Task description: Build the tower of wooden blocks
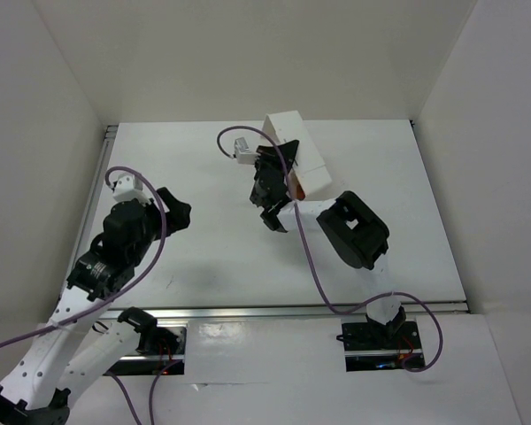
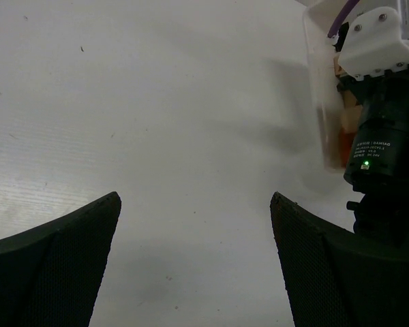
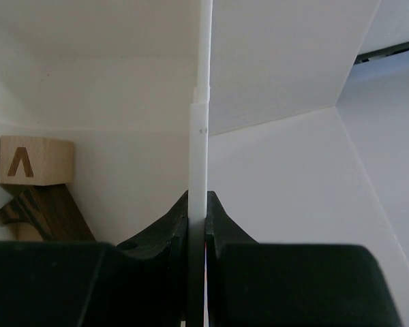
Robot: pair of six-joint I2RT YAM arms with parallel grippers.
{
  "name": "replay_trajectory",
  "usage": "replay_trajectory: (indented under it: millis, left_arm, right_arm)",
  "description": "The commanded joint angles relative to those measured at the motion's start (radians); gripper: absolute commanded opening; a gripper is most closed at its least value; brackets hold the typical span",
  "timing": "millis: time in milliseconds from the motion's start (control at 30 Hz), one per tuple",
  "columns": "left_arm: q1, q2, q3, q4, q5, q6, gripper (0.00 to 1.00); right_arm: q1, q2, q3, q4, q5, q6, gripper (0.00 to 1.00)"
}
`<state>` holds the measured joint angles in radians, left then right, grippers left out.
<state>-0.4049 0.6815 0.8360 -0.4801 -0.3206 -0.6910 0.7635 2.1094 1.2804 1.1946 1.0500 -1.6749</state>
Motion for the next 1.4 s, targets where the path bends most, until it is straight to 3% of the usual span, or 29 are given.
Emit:
replay_trajectory:
  millis: [0, 500, 733, 867, 1000, 1267, 1367]
  left_arm:
    - [-0.005, -0.025, 0.023, 0.011, -0.023, -0.024, 0.95]
    - [-0.005, -0.074, 0.014, 0.001, -0.041, -0.033, 0.95]
    - [-0.005, -0.074, 0.005, 0.011, -0.041, -0.033, 0.95]
    - [-0.005, -0.083, -0.005, 0.011, -0.041, -0.033, 0.95]
    - [-0.005, -0.083, -0.005, 0.011, -0.041, -0.033, 0.95]
    - [-0.005, -0.094, -0.005, 0.021, -0.041, -0.033, 0.95]
    - [-0.005, -0.094, -0.015, 0.031, -0.041, -0.033, 0.95]
  right_arm:
    - [-0.013, -0.015, 0.0, 0.177, -0.01, -0.059, 0.0]
    - [0.005, 0.035, 0.034, -0.148, 0.087, 0.01, 0.0]
    - [0.069, 0.035, 0.034, -0.178, 0.1, 0.01, 0.0]
    - [0.016, 0.052, 0.034, -0.322, 0.081, 0.11, 0.0]
    - [-0.027, 0.08, 0.08, -0.322, 0.114, 0.099, 0.0]
    - [0.117, 0.012, 0.097, -0.293, 0.123, 0.09, 0.0]
    - [0.067, 0.035, 0.079, -0.311, 0.123, 0.109, 0.0]
